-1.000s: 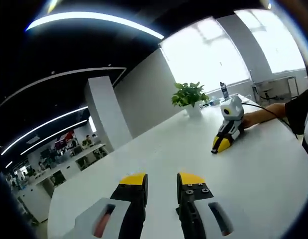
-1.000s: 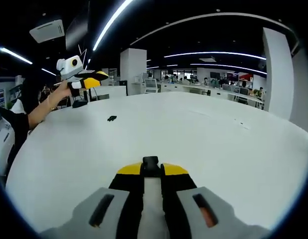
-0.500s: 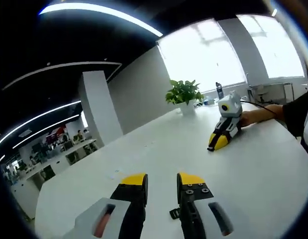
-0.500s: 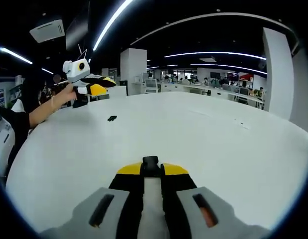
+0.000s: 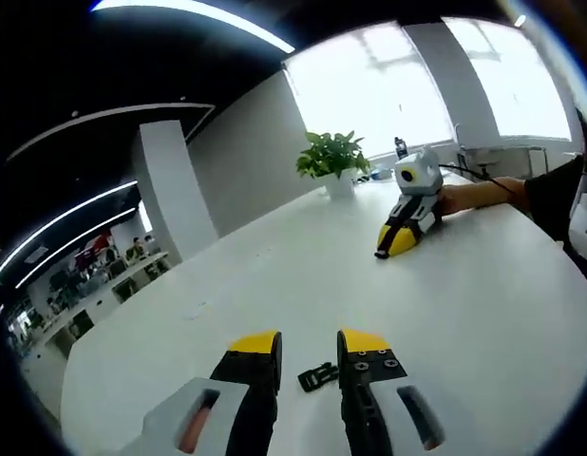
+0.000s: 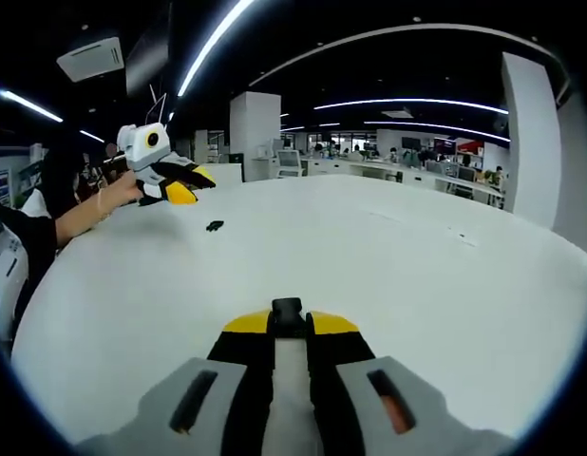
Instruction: Snap the two parts of the plastic buckle together until the buckle closes and remains connected.
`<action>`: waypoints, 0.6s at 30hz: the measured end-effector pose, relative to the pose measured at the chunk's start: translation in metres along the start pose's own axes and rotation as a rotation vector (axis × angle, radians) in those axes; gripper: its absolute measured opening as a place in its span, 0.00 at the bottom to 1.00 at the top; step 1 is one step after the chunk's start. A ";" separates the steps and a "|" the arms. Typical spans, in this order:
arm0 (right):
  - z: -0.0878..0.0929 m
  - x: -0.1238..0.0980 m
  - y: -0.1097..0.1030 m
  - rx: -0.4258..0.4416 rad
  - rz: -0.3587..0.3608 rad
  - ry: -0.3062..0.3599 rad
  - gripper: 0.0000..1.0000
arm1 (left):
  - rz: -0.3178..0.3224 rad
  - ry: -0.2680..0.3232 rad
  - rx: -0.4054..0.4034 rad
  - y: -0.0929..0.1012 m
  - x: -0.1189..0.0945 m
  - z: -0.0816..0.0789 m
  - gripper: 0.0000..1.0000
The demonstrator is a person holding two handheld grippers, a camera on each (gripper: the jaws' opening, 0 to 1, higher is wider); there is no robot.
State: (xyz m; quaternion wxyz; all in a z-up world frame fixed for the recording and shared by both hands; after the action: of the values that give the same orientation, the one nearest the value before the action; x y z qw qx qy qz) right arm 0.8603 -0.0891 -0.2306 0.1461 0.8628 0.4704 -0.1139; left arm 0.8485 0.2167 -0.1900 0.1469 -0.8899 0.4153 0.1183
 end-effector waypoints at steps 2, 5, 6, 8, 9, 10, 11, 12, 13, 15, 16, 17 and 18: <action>0.000 0.000 0.000 -0.001 -0.001 0.000 0.14 | -0.009 -0.013 -0.009 -0.005 -0.002 0.005 0.23; 0.000 0.000 0.000 -0.001 -0.002 0.001 0.14 | -0.009 -0.028 -0.042 -0.011 -0.004 0.014 0.23; 0.000 0.001 0.000 -0.001 -0.002 0.001 0.14 | -0.006 -0.036 -0.049 -0.012 -0.004 0.017 0.23; 0.000 0.001 0.000 -0.001 -0.002 0.001 0.14 | -0.005 -0.055 -0.055 -0.013 -0.002 0.023 0.23; 0.000 0.001 0.001 -0.001 -0.003 0.001 0.14 | -0.004 -0.064 -0.060 -0.013 -0.001 0.025 0.23; 0.000 0.001 0.001 -0.001 -0.003 0.001 0.14 | -0.004 -0.068 -0.062 -0.013 0.000 0.026 0.23; 0.000 0.001 0.001 -0.002 -0.003 0.001 0.14 | -0.004 -0.071 -0.067 -0.013 0.001 0.027 0.23; -0.001 0.001 0.001 -0.002 -0.004 0.001 0.14 | -0.004 -0.074 -0.071 -0.013 0.002 0.028 0.23; -0.001 0.001 0.001 -0.002 -0.004 0.001 0.14 | -0.002 -0.075 -0.076 -0.012 0.002 0.028 0.23; -0.001 0.001 0.001 -0.002 -0.005 0.001 0.14 | 0.001 -0.072 -0.090 -0.011 0.004 0.028 0.23; -0.001 0.001 0.001 -0.003 -0.006 0.001 0.14 | 0.002 -0.071 -0.095 -0.011 0.004 0.028 0.23; -0.001 0.001 0.001 -0.002 -0.006 0.002 0.14 | 0.003 -0.071 -0.099 -0.011 0.005 0.029 0.23; -0.001 0.001 0.001 -0.003 -0.006 0.002 0.14 | 0.001 -0.075 -0.100 -0.011 0.006 0.030 0.23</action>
State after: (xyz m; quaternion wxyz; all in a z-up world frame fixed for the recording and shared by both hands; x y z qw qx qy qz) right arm 0.8614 -0.0887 -0.2301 0.1466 0.8613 0.4731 -0.1130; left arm 0.8580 0.2301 -0.2181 0.1178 -0.8908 0.4037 0.1721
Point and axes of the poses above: the point that each gripper's makers call its tool centre point, and the gripper's own axes: x roughly forward along the fingers, y roughly to its right, z roughly out of its underside, the point moved 6 cm from there along -x, roughly backward along the fingers, and after that the axes turned 6 degrees about -x, right-handed, at the moved point
